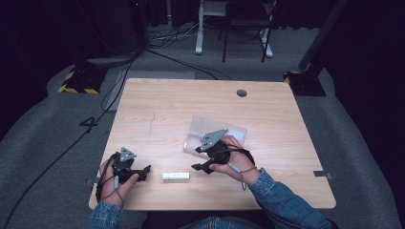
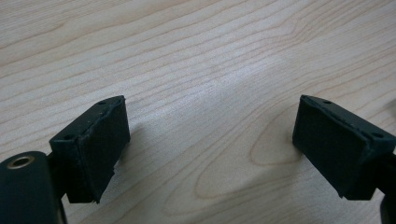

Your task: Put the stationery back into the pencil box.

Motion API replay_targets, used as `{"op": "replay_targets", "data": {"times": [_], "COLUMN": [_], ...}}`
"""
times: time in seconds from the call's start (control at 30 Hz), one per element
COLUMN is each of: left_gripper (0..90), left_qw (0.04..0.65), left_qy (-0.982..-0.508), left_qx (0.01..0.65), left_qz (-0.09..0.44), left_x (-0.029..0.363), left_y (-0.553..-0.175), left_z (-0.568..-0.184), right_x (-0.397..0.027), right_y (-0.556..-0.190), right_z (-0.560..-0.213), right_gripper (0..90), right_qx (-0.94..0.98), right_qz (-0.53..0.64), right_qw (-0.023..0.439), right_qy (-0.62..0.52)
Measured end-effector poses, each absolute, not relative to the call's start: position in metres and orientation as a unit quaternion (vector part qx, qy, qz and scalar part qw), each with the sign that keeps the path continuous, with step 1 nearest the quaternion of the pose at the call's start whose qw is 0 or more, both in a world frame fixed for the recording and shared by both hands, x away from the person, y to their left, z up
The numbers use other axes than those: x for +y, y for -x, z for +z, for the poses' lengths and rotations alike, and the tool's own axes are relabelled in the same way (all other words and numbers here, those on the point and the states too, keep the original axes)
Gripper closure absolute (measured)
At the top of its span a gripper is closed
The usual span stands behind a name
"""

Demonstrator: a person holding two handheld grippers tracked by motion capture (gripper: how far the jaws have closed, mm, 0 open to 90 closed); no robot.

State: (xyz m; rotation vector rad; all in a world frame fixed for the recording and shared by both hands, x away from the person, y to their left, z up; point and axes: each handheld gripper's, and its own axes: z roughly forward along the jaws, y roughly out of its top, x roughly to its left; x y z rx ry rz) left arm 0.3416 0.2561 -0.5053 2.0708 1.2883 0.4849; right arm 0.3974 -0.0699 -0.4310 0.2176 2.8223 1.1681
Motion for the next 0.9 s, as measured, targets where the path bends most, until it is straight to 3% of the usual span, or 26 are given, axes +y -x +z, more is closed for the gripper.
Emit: {"op": "replay_targets", "data": {"times": [0.47, 0.9], "left_gripper": [11.3, 11.3], "left_qw": [0.322, 0.322], "left_qy": [-0.788, -0.788], "left_qx": [0.491, 0.491], "left_qz": [0.185, 0.185], "left_x": [0.256, 0.256], "left_y": [-0.341, -0.341], "left_z": [-0.505, -0.505], "right_x": [-0.039, -0.022], "right_y": [-0.381, -0.377], "right_z": [-0.442, -0.472], "right_gripper": [35.7, 44.4], "right_qx": [0.922, 0.934], "right_qz": [0.384, 0.357], "right_qw": [0.009, 0.0], "right_qy": [-0.048, -0.037]}}
